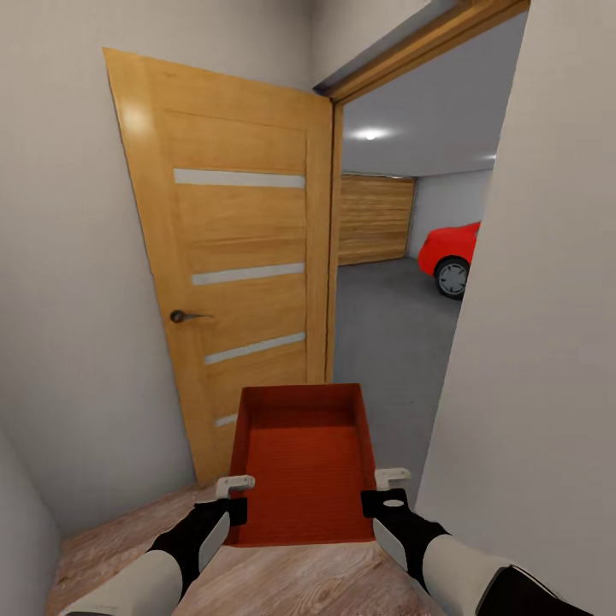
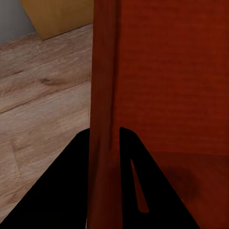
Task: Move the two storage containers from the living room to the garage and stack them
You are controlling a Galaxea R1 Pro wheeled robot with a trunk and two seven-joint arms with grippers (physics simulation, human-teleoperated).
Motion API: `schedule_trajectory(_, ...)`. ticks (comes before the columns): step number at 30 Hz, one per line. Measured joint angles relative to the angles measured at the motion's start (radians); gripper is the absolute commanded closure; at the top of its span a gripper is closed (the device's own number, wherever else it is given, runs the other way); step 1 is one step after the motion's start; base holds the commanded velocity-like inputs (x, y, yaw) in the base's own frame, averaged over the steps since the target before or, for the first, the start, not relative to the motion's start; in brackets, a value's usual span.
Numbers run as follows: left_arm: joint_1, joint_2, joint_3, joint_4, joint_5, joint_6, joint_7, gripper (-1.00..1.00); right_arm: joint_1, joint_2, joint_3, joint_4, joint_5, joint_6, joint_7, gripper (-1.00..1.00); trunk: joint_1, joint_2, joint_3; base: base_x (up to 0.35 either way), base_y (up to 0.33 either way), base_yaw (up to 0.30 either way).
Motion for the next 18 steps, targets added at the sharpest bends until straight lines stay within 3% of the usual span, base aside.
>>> schedule_trajectory(6, 0.0, 0.0, 0.0, 0.0, 0.0, 0.0, 0.0, 1.0, 0.0, 0.0, 0.0, 0.0, 0.0, 0.0, 0.0, 1.0, 0.0, 0.0, 0.0, 0.1, 0.033, -0.285)
schedule_trajectory(18, 0.0, 0.0, 0.001, 0.0, -0.002, 0.0, -0.001, 1.0, 0.0, 0.0, -0.001, 0.001, 0.001, 0.0, 0.0, 1.0, 0.0, 0.0, 0.0, 0.274, 0.179, -0.285)
